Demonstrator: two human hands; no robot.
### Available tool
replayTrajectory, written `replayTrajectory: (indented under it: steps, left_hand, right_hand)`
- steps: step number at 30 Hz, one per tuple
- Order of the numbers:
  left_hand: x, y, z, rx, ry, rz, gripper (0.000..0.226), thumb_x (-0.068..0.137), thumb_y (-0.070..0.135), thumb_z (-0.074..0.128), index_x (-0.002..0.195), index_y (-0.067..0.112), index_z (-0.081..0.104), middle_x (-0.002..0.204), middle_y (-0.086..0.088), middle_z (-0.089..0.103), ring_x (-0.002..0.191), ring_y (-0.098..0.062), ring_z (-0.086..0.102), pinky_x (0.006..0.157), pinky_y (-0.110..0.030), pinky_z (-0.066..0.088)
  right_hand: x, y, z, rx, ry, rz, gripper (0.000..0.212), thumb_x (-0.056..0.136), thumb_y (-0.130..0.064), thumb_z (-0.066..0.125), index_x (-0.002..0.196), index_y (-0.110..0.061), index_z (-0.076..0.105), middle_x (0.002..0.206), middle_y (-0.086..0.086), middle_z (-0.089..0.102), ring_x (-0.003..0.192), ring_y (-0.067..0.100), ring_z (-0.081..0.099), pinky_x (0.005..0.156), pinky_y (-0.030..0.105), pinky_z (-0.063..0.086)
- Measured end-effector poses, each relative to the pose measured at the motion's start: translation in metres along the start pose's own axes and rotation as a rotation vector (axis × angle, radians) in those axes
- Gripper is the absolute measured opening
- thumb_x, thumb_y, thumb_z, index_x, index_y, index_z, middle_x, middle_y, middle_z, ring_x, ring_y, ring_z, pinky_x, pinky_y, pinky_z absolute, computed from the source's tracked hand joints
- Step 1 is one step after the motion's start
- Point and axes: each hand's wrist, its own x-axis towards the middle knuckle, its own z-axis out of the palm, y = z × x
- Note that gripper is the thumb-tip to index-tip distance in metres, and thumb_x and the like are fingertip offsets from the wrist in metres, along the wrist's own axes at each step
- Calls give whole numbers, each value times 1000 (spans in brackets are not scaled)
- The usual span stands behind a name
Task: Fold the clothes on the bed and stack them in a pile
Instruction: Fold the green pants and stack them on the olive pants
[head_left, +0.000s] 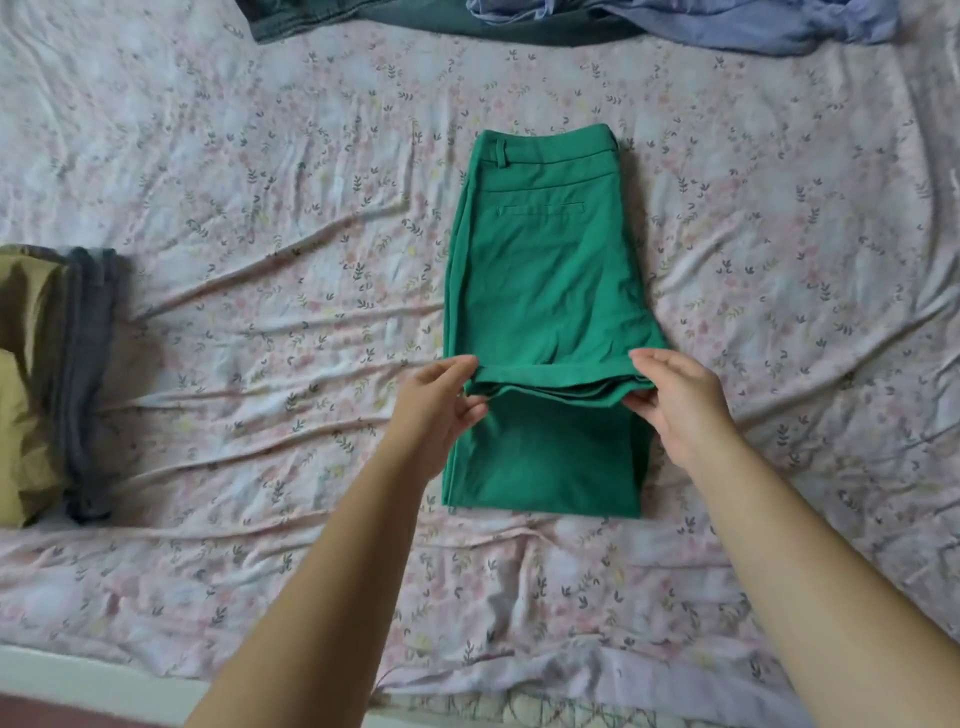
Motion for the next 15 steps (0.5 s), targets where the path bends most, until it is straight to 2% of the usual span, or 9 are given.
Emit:
replayTrajectory:
  steps: [2,4,6,8,11,13,15]
  left_hand:
    - [25,11,7,32,3,-3,32,93,16,53,120,0,51,91,-11,60,71,-17,59,59,-20,52]
    - [47,20,13,47,-2,4,34,94,19,51,124,2,49,90,-7,59,68,-15,59,57,-22,51]
    - [64,26,16,91,-8,19,36,97,25,45,128,7,45,103,-8,60,74,-15,62,66,-27,50]
    - [74,24,16,224,28,48,40,99,27,39,137,13,36,114,-8,58,90,-19,62,80,-34,47]
    - [70,1,4,564,116,228,43,97,22,44,138,15,36,115,-5,59,102,-20,58,82,-32,44]
    - [60,-21,-9,779,172,359,41,93,20,52,132,15,43,113,-3,59,102,-17,58,81,-30,46]
    - [49,-45,-23,887,228,404,43,89,19,58,129,15,44,115,-4,55,102,-16,55,85,-29,47]
  right_hand:
    - [23,-10,12,9,15,6,8,90,-5,54,88,-10,60,107,13,59,96,25,57,72,32,52]
    - [42,-17,22,35,18,9,15,91,-5,52,104,-6,59,111,14,59,97,26,58,82,35,51]
    - [55,-21,25,20,-37,7,32,94,-7,49,126,-5,50,114,11,58,100,26,59,88,36,46]
    - [60,-19,23,-71,-88,-7,45,95,-12,48,138,-10,37,115,7,57,105,25,59,89,35,45]
    - [54,1,11,-353,-22,-125,41,92,-14,52,132,-12,44,108,6,60,96,19,61,86,32,47]
    - [41,23,-1,-555,51,-252,32,90,-14,55,122,-11,51,94,3,59,85,16,59,79,31,47]
    - [23,48,-15,-698,122,-323,30,87,-18,60,115,-9,52,90,2,52,80,16,52,73,32,45]
